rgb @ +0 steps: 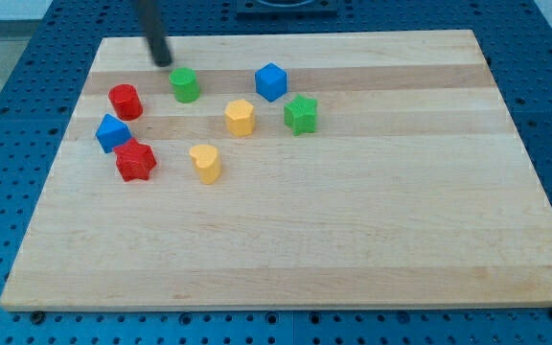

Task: Move the hexagon above the heart

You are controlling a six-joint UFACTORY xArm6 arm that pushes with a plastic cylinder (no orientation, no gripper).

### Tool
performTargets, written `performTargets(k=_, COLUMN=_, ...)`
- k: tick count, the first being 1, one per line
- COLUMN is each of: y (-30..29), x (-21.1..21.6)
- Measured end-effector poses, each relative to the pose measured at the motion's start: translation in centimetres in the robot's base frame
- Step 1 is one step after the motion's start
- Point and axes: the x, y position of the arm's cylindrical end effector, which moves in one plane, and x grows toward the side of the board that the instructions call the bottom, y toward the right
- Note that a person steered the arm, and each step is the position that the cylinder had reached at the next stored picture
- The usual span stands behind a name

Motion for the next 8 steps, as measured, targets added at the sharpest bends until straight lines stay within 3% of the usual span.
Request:
performTargets(k=1, y=14.0, x=-0.4)
performTargets(k=2, y=23.9, x=0.9)
performTargets(k=4, y=24.7, x=14.0)
performTargets(k=5, y=24.6, x=14.4)
performTargets(k=6, y=22.6, x=18.2)
performTargets(k=8, y=16.4, x=19.2)
